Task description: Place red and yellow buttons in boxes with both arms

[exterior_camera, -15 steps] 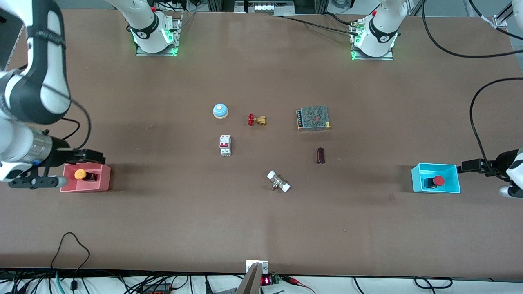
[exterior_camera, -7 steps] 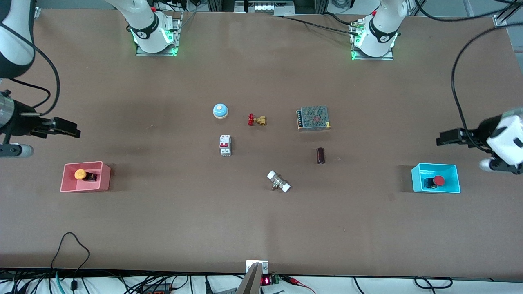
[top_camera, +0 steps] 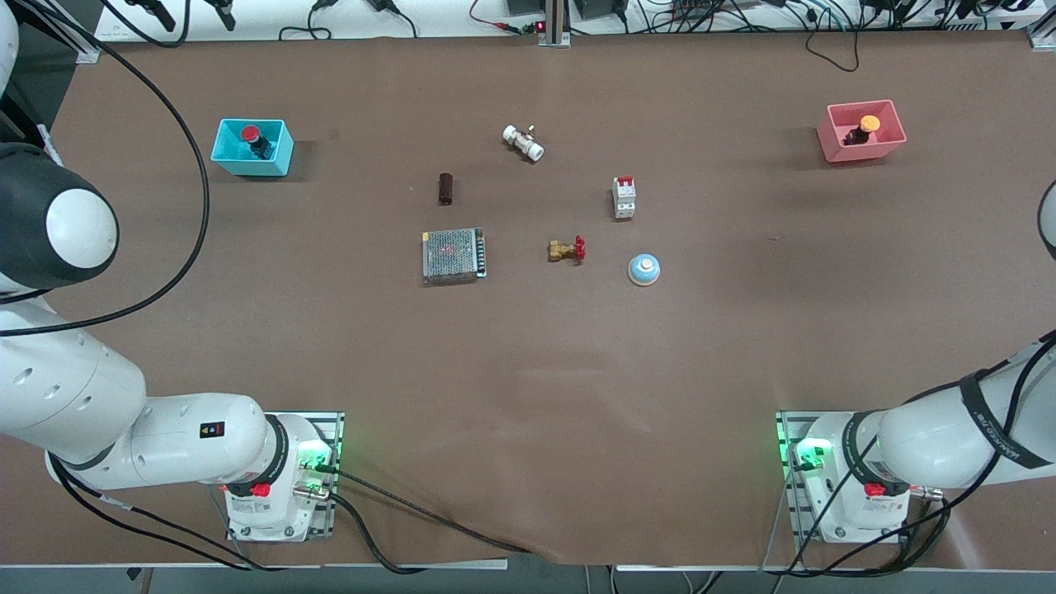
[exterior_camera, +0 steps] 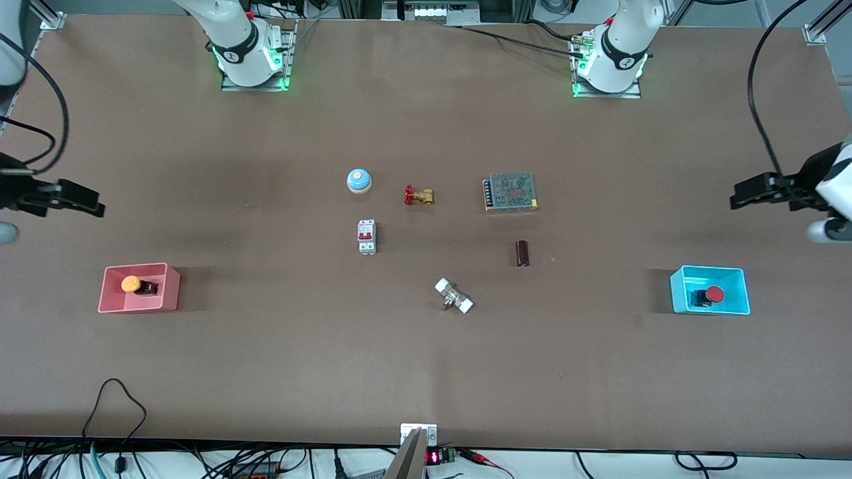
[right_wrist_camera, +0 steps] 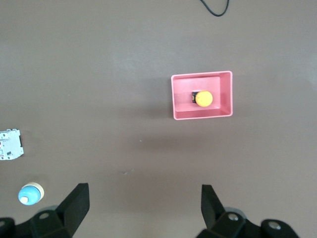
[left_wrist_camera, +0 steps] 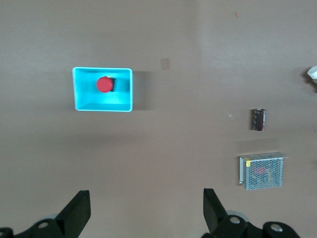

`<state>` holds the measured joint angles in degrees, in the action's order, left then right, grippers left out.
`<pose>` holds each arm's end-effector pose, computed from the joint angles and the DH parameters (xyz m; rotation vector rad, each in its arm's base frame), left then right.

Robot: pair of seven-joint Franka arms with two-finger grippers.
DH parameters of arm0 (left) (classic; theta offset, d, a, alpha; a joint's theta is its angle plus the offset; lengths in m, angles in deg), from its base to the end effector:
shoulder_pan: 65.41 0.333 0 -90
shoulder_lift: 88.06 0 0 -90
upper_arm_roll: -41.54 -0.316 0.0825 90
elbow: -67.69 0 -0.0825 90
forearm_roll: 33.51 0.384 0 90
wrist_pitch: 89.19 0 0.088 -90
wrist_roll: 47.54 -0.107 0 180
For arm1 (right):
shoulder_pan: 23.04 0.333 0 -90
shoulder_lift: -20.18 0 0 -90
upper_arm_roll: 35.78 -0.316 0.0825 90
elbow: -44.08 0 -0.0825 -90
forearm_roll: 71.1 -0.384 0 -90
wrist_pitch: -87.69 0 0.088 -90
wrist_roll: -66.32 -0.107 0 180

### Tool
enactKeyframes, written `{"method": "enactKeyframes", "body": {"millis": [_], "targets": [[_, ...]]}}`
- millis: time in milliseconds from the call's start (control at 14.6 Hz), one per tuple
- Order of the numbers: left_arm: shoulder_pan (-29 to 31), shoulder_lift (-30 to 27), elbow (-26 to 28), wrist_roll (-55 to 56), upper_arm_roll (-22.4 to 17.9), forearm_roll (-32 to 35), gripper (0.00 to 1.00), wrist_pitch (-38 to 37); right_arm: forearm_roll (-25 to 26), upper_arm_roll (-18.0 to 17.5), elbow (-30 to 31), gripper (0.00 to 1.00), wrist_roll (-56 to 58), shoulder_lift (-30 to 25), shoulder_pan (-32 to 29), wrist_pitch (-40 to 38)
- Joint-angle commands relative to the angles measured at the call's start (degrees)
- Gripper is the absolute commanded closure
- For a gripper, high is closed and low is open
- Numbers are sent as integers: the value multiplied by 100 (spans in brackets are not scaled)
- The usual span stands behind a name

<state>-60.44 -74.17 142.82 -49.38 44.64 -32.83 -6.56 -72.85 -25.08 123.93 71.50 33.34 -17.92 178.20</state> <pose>0.6134 0.0258 0.5931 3.1319 0.0035 -0.1741 0.6210 -0.0441 0.5755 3.1329 -0.0061 -0.0637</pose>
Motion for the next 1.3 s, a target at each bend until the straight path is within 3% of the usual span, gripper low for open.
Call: {"method": "enactKeyframes", "body": {"millis": [0, 137, 617, 1234], "targets": [[-470, -369, 309, -352, -651, -76, 0, -45, 131, -411, 486, 0, -287, -436, -336, -25], [-602, -536, 484, -388, -855, -138, 0, -36, 140, -420, 689, 0, -562, -612, -249, 1], [-603, -1107, 977, -406, -952, -156, 0, -10, 157, -367, 1023, 0, -140, -911, -292, -25], [-401, -1670, 1452, -397, -1101, -191, 0, -1, 157, -376, 1032, 0, -166, -1000, -292, -139]]}}
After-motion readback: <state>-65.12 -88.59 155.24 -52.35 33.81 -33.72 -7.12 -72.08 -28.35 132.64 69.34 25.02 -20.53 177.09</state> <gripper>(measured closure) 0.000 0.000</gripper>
